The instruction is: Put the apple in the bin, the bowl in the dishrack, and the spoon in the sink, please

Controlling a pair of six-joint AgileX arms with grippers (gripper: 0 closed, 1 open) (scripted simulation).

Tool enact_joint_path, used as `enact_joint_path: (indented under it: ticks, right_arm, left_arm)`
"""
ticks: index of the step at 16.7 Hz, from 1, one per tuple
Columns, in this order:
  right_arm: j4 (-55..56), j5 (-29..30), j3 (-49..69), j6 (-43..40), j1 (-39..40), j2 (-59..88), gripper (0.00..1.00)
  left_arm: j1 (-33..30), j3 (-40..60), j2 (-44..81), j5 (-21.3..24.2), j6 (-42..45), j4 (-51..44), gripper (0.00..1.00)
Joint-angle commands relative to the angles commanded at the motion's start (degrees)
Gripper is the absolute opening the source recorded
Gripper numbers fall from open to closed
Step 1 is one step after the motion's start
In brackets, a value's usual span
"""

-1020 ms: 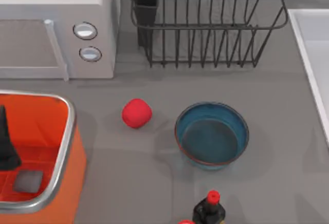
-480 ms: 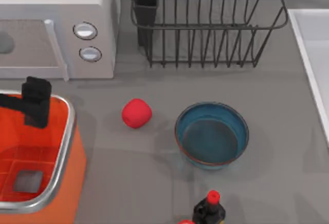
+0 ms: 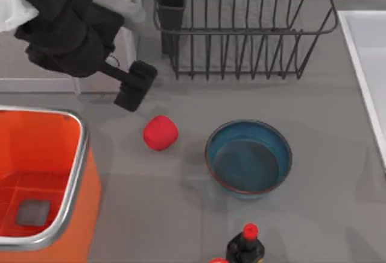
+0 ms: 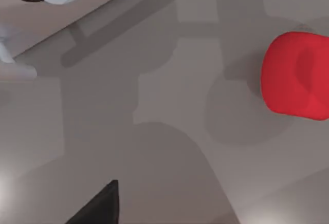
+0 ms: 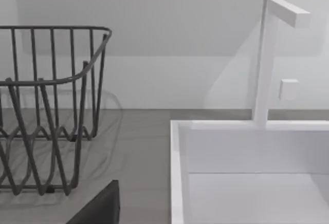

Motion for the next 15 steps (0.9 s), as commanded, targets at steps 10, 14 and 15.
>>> enact_joint_path:
  ticks: [10, 14, 15]
  right_arm:
    - [0.00, 0.00, 0.00, 0.00, 0.00, 0.00, 1.00]
    - [0.00, 0.00, 0.00, 0.00, 0.00, 0.00, 1.00]
    - [0.00, 0.00, 0.00, 0.00, 0.00, 0.00, 1.00]
  left_arm:
    - [-7.29, 24.71, 29.93, 0.22, 2.56, -16.18, 1.00]
    - [-7.29, 24.71, 29.93, 0.22, 2.56, -16.18, 1.00]
    - [-7.00, 24.55, 29.84, 0.21, 2.51, -16.06, 1.00]
